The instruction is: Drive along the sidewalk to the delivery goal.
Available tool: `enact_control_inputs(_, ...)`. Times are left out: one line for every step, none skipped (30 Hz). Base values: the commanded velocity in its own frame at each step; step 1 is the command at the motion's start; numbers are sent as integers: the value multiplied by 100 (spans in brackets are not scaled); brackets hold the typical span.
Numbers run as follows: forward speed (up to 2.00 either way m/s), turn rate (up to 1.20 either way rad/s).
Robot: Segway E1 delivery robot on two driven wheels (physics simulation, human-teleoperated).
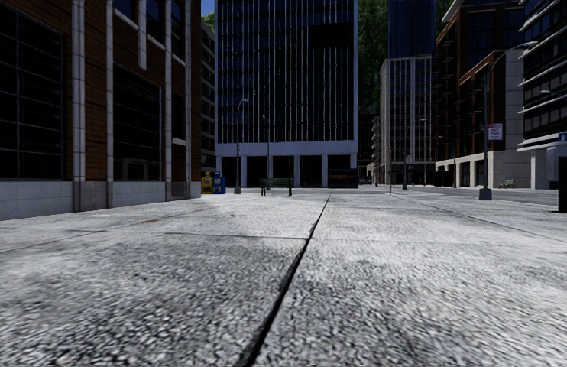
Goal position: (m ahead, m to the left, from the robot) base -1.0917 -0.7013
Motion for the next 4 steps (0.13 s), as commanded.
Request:
enact_control_inputs(0, 0)
enact_control_inputs(0, 0)
enact_control_inputs(0, 0)
enact_control_inputs(0, 0)
